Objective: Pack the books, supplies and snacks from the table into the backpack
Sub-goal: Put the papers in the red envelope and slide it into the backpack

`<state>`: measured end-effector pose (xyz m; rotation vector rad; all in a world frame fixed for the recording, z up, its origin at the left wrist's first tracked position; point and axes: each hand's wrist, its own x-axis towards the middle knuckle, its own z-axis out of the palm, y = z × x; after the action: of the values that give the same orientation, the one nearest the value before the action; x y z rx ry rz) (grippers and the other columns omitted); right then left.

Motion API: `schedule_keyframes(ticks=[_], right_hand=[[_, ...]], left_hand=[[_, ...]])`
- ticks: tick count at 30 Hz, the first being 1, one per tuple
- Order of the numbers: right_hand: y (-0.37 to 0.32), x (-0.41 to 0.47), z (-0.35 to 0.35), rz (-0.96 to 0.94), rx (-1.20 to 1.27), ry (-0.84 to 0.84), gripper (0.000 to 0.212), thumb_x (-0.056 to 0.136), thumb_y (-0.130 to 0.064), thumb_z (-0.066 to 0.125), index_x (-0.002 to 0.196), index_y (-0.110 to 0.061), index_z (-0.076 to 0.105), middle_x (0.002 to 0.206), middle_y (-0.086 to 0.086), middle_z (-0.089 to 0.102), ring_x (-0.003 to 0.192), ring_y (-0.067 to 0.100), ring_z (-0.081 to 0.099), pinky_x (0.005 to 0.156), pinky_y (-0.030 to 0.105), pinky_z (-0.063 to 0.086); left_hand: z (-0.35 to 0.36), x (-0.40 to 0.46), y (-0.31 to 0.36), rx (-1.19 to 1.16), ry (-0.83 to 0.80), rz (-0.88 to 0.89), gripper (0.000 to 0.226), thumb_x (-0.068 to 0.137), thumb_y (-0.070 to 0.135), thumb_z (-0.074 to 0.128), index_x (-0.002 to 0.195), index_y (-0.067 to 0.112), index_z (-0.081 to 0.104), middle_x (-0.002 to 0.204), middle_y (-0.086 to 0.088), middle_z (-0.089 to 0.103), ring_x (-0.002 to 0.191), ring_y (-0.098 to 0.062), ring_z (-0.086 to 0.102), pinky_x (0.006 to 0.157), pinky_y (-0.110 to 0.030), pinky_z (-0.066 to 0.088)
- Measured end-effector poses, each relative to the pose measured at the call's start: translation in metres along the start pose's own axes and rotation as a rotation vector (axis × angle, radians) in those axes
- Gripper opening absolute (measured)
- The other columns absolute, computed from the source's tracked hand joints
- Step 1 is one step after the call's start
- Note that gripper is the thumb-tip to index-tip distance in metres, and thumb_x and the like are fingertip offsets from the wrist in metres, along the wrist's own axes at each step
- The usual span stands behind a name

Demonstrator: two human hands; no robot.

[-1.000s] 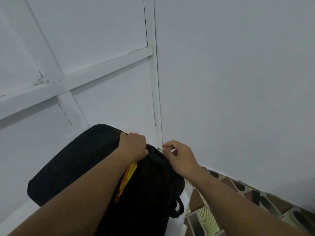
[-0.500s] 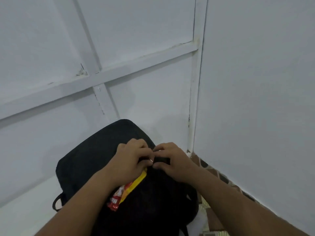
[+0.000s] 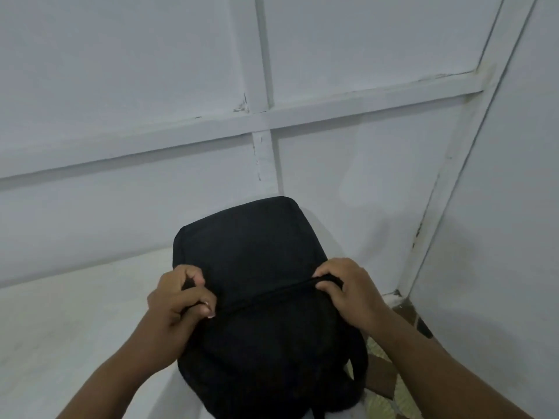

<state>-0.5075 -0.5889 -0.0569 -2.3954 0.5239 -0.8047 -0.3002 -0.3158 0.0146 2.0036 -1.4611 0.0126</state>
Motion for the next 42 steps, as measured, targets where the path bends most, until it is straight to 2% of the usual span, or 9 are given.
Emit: schedule_keyframes(ticks=[4,10,12,16,22,29,35,38,42], right_hand=[[0.004,-0.006,0.01,0.0,0.082,-0.011,0.019,0.082,-0.021,0.074,0.092,-0.037,0.069,0.096,-0.027,0.063,0.101,-0.002,0.056,0.091,0.017,0.041],[0.014,-0.024,0.02,0.127,0.132,0.071,0.026,0.097,-0.017,0.059,0.118,-0.029,0.066,0.116,-0.016,0.055,0.111,-0.001,0.051,0.093,0.01,0.038],[0.025,-0.03,0.018,0.262,0.17,0.047,0.031,0.099,-0.014,0.055,0.128,-0.024,0.061,0.121,-0.013,0.055,0.11,0.004,0.054,0.086,0.005,0.037],[0.035,-0.03,0.01,0.353,0.146,-0.099,0.023,0.096,-0.014,0.06,0.108,-0.03,0.073,0.103,-0.015,0.072,0.089,0.001,0.065,0.073,0.004,0.042],[0.018,-0.012,-0.014,0.622,0.697,-0.103,0.014,0.095,-0.014,0.065,0.089,-0.016,0.078,0.086,0.002,0.077,0.08,0.013,0.072,0.067,0.027,0.057],[0.027,-0.01,-0.021,0.377,0.042,-0.082,0.026,0.089,-0.009,0.066,0.073,-0.028,0.06,0.077,-0.009,0.062,0.069,0.001,0.057,0.061,0.008,0.041],[0.007,-0.06,-0.026,0.298,-0.14,-0.208,0.014,0.086,-0.005,0.051,0.077,-0.014,0.058,0.081,0.001,0.049,0.072,0.021,0.05,0.066,0.039,0.048],[-0.015,-0.097,-0.026,0.344,-0.161,-0.22,0.02,0.091,-0.02,0.043,0.074,-0.017,0.052,0.081,0.0,0.05,0.072,0.017,0.047,0.066,0.041,0.047],[-0.058,-0.123,-0.018,0.417,-0.197,-0.357,0.014,0.083,-0.01,0.054,0.078,-0.023,0.057,0.09,-0.002,0.052,0.084,0.014,0.048,0.075,0.038,0.05]], left_hand=[[-0.013,-0.039,-0.018,-0.103,0.087,-0.232,0.035,0.09,0.063,0.045,0.076,0.036,0.063,0.096,0.011,0.05,0.102,-0.013,0.05,0.09,-0.022,0.038],[0.003,-0.042,0.007,-0.191,0.116,-0.378,0.013,0.093,0.021,0.059,0.086,0.031,0.063,0.101,0.011,0.062,0.101,-0.007,0.055,0.085,-0.005,0.035],[0.007,-0.038,0.015,-0.161,0.149,-0.416,0.033,0.086,0.003,0.064,0.097,0.034,0.063,0.112,0.015,0.061,0.114,-0.004,0.05,0.097,-0.017,0.035],[0.029,-0.011,0.045,0.124,0.035,-0.201,0.055,0.069,0.015,0.058,0.114,0.046,0.057,0.131,0.023,0.046,0.136,-0.003,0.035,0.105,-0.039,0.024],[0.078,0.048,0.085,0.314,-0.243,0.06,0.041,0.096,0.036,0.049,0.136,0.046,0.049,0.155,0.022,0.032,0.152,-0.005,0.004,0.121,-0.04,0.001],[0.113,0.103,0.098,0.571,-0.511,0.153,0.046,0.104,0.046,0.028,0.149,0.04,0.036,0.162,0.014,0.024,0.154,-0.017,0.001,0.122,-0.047,-0.001],[0.137,0.1,0.076,0.501,-0.546,0.1,0.046,0.105,0.044,0.025,0.15,0.044,0.033,0.164,0.019,0.015,0.152,-0.013,-0.011,0.117,-0.042,-0.008],[0.141,0.097,0.067,0.463,-0.53,0.124,0.046,0.105,0.044,0.025,0.151,0.044,0.031,0.163,0.021,0.012,0.151,-0.01,-0.016,0.115,-0.038,-0.012],[0.146,0.096,0.06,0.478,-0.534,0.173,0.048,0.104,0.045,0.026,0.152,0.042,0.029,0.164,0.019,0.009,0.151,-0.013,-0.018,0.119,-0.042,-0.008]])
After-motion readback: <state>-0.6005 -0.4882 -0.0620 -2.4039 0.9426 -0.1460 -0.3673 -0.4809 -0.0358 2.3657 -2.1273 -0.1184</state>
